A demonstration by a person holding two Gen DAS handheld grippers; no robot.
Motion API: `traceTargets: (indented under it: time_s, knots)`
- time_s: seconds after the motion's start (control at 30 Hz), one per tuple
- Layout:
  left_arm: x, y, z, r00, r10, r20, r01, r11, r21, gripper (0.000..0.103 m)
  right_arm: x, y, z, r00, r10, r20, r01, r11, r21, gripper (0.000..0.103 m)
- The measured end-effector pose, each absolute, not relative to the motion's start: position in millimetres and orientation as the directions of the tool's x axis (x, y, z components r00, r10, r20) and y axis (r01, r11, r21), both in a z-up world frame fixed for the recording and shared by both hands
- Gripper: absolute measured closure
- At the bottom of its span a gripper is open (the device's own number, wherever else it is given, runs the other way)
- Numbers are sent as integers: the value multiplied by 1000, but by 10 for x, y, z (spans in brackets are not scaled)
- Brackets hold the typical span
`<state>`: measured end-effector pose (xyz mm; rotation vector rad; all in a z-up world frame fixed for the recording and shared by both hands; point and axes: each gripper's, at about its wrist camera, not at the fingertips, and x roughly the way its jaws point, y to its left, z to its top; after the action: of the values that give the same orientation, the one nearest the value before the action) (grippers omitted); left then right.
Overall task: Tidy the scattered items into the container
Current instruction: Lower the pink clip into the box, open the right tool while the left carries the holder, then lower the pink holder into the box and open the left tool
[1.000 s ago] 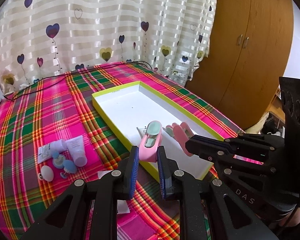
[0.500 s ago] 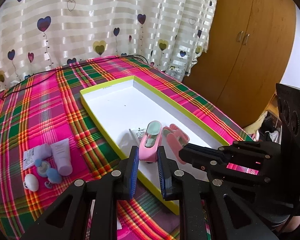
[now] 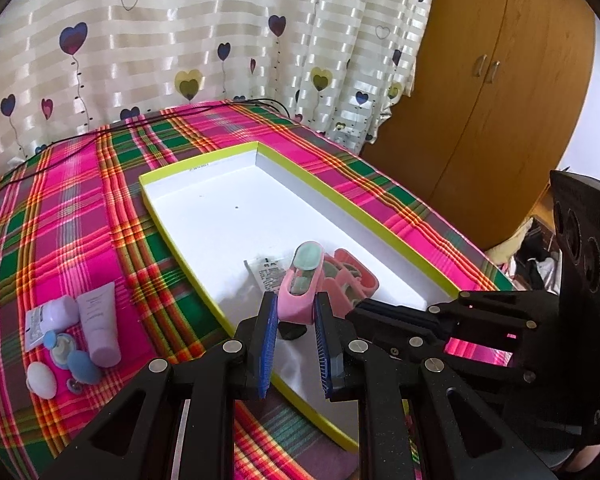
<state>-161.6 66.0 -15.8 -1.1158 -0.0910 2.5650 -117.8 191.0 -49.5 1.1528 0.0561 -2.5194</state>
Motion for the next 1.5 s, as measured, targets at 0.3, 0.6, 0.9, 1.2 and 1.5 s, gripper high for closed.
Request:
traceTargets:
  time_s: [0.3,0.6,0.9,1.2,1.5]
  knots:
    - [-1721,734,-207,-614,343,-711,-292,-935,-198,84,-1211,1971,-506,-601,-294,-743,312,-942,120,99]
    - [-1759,764,-216,-606,352,-713,-299,-932,-206,84,-1173,1977,-459,-610,-296,-735,313,-942,119,99]
    - [-1709,777,-152,-616,364,-699,-314,-927,-207,84,-1127,1989,-408,-621,-292,-728,303,-945,120,99]
    - [-1587,699,-44,-635,356,-685,-300,-931,-207,84,-1022,1985,-317,-637,-294,-713,298,-946,124,98]
    - [-1385,587,29,-649,345,-679,-284,-937,-205,84,-878,1974,-230,-647,-311,-696,297,-944,146,89]
